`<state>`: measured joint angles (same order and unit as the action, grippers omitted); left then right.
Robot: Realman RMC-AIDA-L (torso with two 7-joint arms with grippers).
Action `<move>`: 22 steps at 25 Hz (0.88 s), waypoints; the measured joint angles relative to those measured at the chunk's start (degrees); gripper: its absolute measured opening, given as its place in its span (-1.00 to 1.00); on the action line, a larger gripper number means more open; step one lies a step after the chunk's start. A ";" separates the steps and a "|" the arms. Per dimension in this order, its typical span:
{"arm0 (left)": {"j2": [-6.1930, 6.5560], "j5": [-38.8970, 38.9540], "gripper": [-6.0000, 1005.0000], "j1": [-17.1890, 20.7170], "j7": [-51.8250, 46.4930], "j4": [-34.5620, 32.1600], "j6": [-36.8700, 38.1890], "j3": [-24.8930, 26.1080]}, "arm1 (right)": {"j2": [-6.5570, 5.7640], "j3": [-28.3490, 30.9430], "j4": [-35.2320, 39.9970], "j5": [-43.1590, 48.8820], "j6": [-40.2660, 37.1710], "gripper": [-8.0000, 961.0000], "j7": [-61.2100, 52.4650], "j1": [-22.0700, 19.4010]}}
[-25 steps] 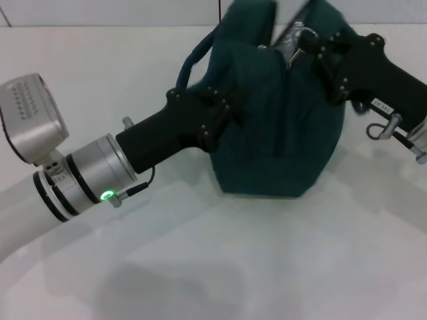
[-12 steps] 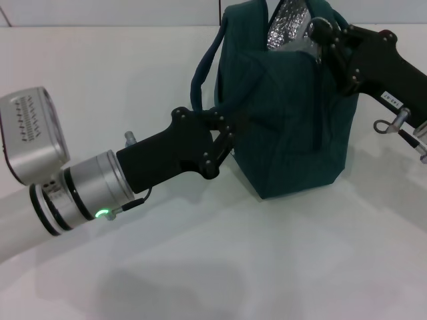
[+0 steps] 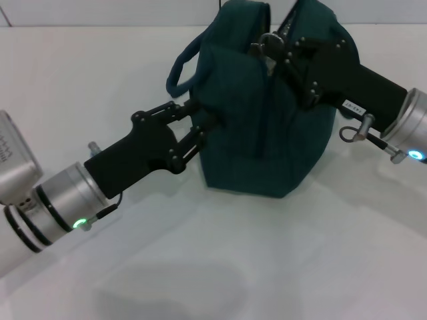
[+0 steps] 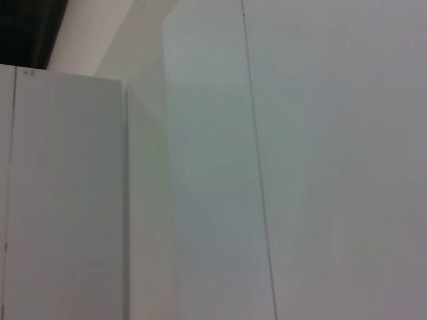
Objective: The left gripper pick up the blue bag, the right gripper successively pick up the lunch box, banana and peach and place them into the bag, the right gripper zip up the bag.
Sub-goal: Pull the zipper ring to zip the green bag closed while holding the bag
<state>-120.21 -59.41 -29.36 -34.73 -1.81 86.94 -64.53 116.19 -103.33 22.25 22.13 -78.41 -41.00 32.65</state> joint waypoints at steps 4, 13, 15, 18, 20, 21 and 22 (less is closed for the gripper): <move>0.32 -0.63 -0.10 1.74 -1.64 -0.22 -0.17 -0.56 | -0.01 -0.39 0.65 -0.21 1.70 -0.97 -0.55 0.52; -0.22 -0.93 0.27 3.05 -1.73 0.98 -4.68 -0.53 | 0.00 -4.37 2.24 -2.80 7.16 -0.97 -0.04 3.63; -0.43 -0.87 0.31 1.92 -2.29 1.81 -4.86 -0.49 | 0.00 -4.56 2.26 -2.81 7.47 -0.97 -0.02 3.79; -0.53 -0.31 0.37 0.43 -4.02 2.19 -5.80 -0.20 | 0.00 -4.61 2.27 -2.81 7.54 -0.97 -0.01 3.80; -0.54 0.40 0.39 -0.95 -5.85 2.23 -7.26 -0.10 | 0.00 -4.64 2.27 -2.81 7.55 -0.97 0.00 3.80; -0.54 0.51 0.39 -1.33 -6.42 2.23 -7.66 -0.10 | 0.00 -4.66 2.27 -2.81 7.56 -0.97 0.00 3.78; -0.55 0.67 0.39 -2.05 -7.36 2.23 -8.20 -0.11 | 0.00 -4.68 2.27 -2.81 7.56 -0.97 0.00 3.74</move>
<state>-120.76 -58.74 -31.41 -42.09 0.42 78.74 -64.64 116.19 -108.01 24.52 19.31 -70.85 -40.99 36.39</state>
